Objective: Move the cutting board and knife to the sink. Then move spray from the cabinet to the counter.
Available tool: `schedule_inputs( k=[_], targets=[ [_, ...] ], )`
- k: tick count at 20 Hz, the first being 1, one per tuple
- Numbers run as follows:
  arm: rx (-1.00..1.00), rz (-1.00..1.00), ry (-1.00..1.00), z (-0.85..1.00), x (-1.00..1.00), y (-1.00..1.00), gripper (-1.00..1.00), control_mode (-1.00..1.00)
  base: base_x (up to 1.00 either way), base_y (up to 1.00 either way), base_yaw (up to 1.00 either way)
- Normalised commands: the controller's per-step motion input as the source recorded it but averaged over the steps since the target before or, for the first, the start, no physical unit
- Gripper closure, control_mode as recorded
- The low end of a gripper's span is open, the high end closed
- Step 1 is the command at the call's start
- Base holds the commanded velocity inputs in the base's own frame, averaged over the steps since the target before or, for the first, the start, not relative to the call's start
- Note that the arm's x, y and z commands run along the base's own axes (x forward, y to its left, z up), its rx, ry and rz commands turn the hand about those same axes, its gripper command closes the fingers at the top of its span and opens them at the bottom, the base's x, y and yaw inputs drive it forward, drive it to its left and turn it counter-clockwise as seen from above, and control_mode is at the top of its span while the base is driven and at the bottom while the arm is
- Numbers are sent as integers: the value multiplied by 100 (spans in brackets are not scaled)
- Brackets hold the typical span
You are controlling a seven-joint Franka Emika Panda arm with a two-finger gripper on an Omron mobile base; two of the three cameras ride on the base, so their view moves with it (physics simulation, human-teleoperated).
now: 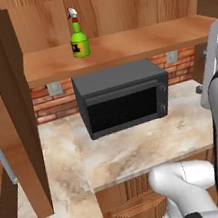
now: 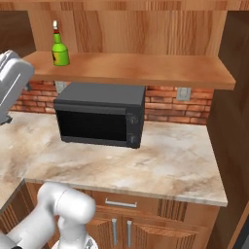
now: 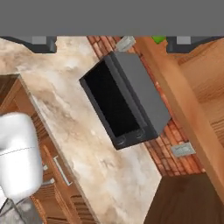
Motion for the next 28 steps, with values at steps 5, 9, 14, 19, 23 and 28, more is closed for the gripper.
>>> schedule_inputs(
  k=[5, 9, 14, 19, 23, 28],
  targets=[
    [-44, 59, 16, -30, 0, 15, -100, -100, 0, 0, 0],
    [-45, 61, 8, -27, 0, 13, -100, -100, 0, 0, 0],
    [-47, 68, 0, -26, 0, 0, -100, -100, 0, 0, 0],
    [-48, 70, 0, -37, 0, 0, -100, -100, 0, 0, 0],
    [-48, 70, -5, -44, 0, 0, -100, -100, 0, 0, 0],
    [-31, 71, -30, 14, 0, 0, -100, -100, 0, 0, 0]
  ],
)
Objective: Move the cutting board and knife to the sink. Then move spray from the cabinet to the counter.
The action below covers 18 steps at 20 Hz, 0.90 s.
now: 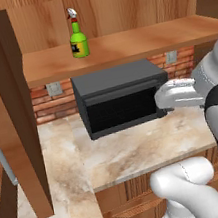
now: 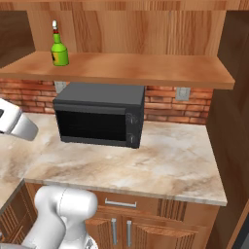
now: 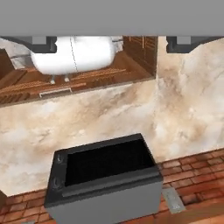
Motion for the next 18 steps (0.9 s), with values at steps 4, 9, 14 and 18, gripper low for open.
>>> schedule_inputs(
  k=[4, 9, 14, 18],
  targets=[
    [-25, 61, -31, 47, 1, 12, -100, -100, 0, 0, 0],
    [-11, 48, -16, 64, 24, 28, -100, -100, 0, 0, 0],
    [0, 13, -3, 52, 50, 20, -100, -100, 0, 0, 0],
    [0, 0, 0, 6, 85, 28, -100, -100, 0, 0, 0]
  ],
)
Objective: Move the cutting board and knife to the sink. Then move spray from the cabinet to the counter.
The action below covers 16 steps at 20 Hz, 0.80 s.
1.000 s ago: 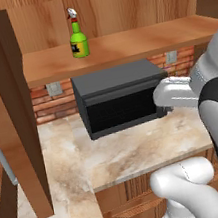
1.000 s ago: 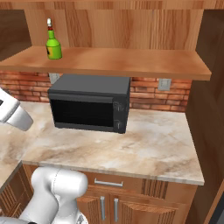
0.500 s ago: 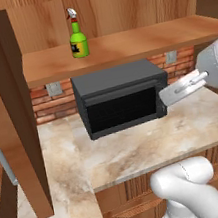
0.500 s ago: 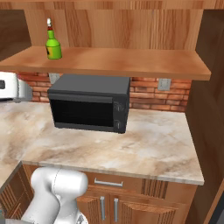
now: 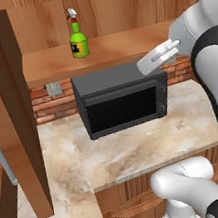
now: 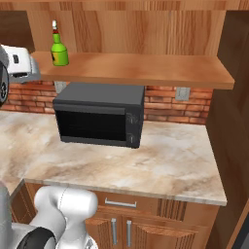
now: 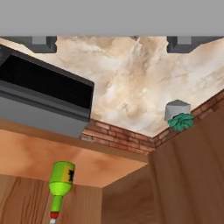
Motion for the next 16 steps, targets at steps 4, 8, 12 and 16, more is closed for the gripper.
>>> schedule_inputs(
  k=[4, 8, 12, 16],
  targets=[
    [0, -16, -4, 0, 48, 28, -100, -100, 0, 0, 0],
    [0, -13, -2, 0, 2, 16, -100, -100, 0, 0, 0],
    [0, 1, 0, 0, 4, 0, -100, -100, 0, 0, 0],
    [0, 1, 0, 1, 22, 0, -100, -100, 0, 0, 0]
  ],
)
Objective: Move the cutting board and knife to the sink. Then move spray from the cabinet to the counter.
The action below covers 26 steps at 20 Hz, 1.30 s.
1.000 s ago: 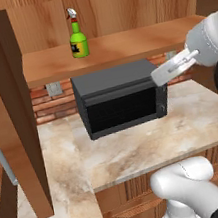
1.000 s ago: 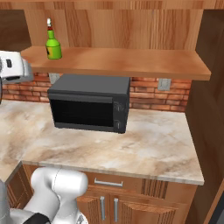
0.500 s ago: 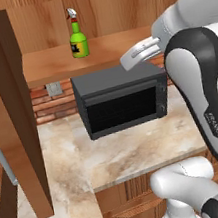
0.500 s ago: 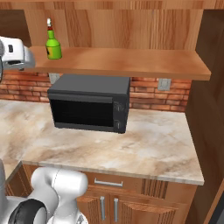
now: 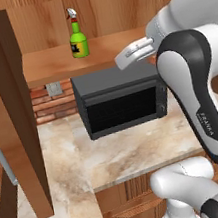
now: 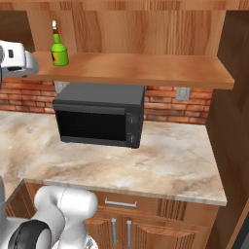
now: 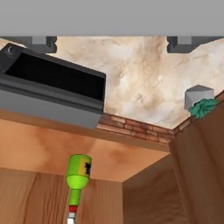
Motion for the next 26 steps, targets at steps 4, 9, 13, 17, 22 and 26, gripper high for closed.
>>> schedule_inputs(
  k=[4, 9, 13, 17, 22, 26],
  targets=[
    [0, 0, 0, 11, 33, 0, -100, -100, 0, 0, 0],
    [-1, -7, -6, 7, 10, 0, -100, -100, 0, 0, 0],
    [-5, -11, -6, 0, 0, 7, -100, -100, 0, 0, 0],
    [0, -1, 0, 0, 0, 2, -100, -100, 0, 0, 0],
    [0, -1, 0, 0, 20, 0, -100, -100, 0, 0, 0],
    [0, -12, -4, 0, 23, 0, -100, -100, 0, 0, 0]
  ],
)
